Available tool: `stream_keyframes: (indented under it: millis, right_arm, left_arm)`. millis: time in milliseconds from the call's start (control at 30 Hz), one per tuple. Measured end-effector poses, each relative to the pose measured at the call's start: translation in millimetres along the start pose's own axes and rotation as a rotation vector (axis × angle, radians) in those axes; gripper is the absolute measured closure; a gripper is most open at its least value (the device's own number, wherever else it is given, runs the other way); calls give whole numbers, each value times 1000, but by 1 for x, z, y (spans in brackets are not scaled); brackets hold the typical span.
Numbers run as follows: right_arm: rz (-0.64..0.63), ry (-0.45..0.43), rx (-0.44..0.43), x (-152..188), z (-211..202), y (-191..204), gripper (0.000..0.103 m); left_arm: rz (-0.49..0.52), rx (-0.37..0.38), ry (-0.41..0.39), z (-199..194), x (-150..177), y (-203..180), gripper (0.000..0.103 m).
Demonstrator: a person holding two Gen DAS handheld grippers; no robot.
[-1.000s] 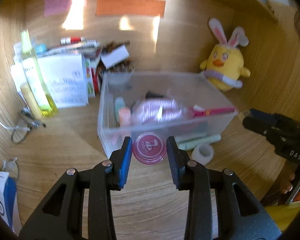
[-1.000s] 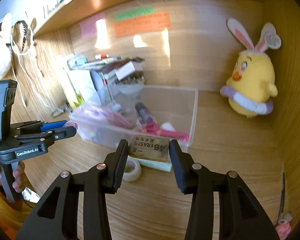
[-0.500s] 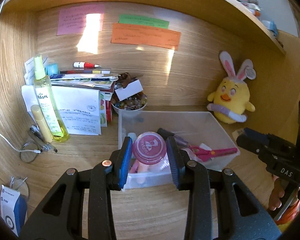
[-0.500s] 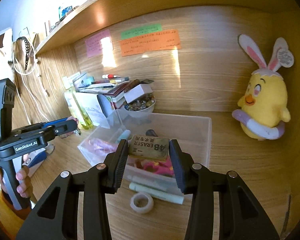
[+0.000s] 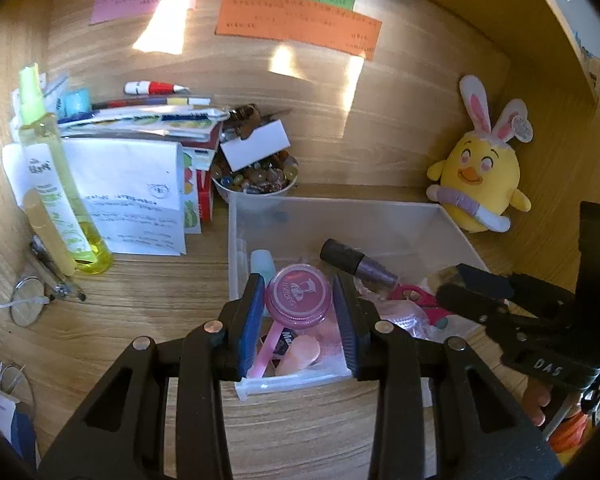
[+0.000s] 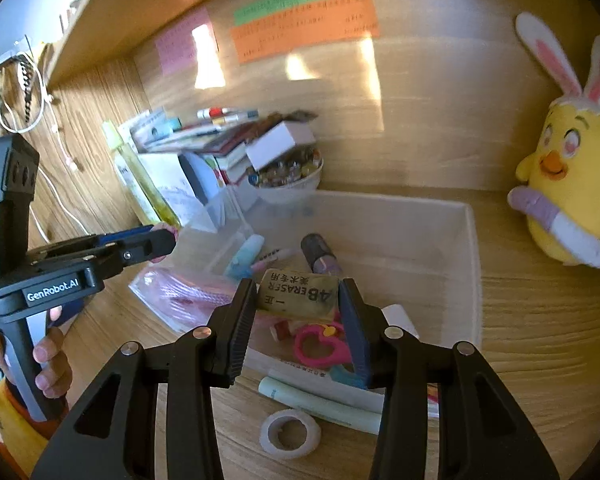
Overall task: Organize objects
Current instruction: 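Carry the eraser and pink jar over the clear box and release both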
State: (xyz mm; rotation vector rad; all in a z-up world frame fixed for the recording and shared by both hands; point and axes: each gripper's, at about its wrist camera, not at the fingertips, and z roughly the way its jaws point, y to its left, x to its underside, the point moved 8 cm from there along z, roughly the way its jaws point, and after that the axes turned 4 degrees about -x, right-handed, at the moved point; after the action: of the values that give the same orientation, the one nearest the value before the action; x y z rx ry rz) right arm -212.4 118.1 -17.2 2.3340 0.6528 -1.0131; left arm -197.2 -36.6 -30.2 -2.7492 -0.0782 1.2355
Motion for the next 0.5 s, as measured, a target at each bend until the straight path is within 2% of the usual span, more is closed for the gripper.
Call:
stream_keyframes:
  millis: [133, 233, 300, 367, 433, 500]
  right_arm:
    - [6, 26, -7, 5, 10, -3, 64]
    - [17, 30, -13, 6, 13, -4, 64]
    - [22, 30, -15, 7, 12, -5, 64]
    - [27, 28, -17, 7, 9, -5, 59]
    - [30, 18, -12, 5, 5, -5, 52]
    - [27, 5, -6, 4, -1, -4, 50]
  left_arm:
    - [10, 6, 9, 5, 1, -4, 68]
    - [20, 6, 11, 6, 2, -6, 64]
    - [22, 5, 4, 3, 1, -8, 53]
    - [19, 7, -6, -1, 0, -9, 46]
    - [24, 9, -22, -7, -1, -12, 44]
    - [33, 5, -37, -14, -2, -14, 38]
